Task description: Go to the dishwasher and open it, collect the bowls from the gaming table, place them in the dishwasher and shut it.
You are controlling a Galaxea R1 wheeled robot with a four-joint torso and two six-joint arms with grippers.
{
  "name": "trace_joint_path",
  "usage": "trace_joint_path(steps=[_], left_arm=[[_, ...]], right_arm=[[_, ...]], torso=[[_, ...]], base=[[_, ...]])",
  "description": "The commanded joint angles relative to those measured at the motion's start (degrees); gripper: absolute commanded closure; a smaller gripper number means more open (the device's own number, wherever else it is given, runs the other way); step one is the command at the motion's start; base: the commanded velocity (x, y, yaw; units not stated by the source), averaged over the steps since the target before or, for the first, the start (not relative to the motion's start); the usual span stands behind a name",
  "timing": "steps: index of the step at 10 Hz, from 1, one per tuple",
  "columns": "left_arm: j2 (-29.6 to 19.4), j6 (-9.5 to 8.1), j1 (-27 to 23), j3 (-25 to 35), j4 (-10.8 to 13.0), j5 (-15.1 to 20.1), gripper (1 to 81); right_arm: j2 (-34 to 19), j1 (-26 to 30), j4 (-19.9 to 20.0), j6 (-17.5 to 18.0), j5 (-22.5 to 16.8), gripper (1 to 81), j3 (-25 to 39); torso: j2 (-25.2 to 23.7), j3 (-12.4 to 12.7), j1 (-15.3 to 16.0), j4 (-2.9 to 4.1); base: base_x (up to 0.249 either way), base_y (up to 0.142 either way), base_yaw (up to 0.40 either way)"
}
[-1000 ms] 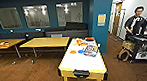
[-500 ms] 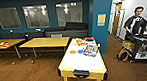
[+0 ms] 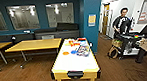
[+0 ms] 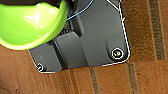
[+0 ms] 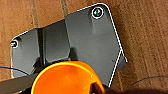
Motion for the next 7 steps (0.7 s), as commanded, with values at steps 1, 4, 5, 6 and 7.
trace_joint_path(steps=[1, 4, 5, 6, 7], left_arm=[[-0.9, 0.2, -2.1, 0.1, 0.6, 2.2, 81.1], [0.3, 0.2, -2.1, -1.5, 0.7, 2.2, 81.1], [0.8, 0.2, -2.1, -2.4, 0.8, 2.4, 81.1], [1.7, 0.28, -2.1, -3.6, 1.3, 2.9, 81.1], [2.4, 0.28, -2.1, -4.8, 1.4, 2.9, 81.1]], right_arm=[[-0.5, 2.8, -0.5, -0.2, -2.9, 81.1, -0.3], [-0.5, 2.7, -0.4, -0.2, -2.9, 81.1, -0.3], [-0.5, 2.7, -0.5, -0.2, -2.9, 81.1, -0.3], [-0.5, 2.8, -0.5, -0.2, -2.9, 81.1, -0.3], [-0.5, 2.9, -0.5, -0.2, -2.9, 81.1, -0.3]], torso=[[0.0, 0.0, 0.0, 0.0], [0.0, 0.0, 0.0, 0.0], [0.0, 0.0, 0.0, 0.0], [0.0, 0.0, 0.0, 0.0], [0.0, 0.0, 0.0, 0.0]], base=[[0.0, 0.0, -0.395], [0.0, 0.0, -0.396], [0.0, 0.0, -0.396], [0.0, 0.0, -0.396], [0.0, 0.0, -0.396]])
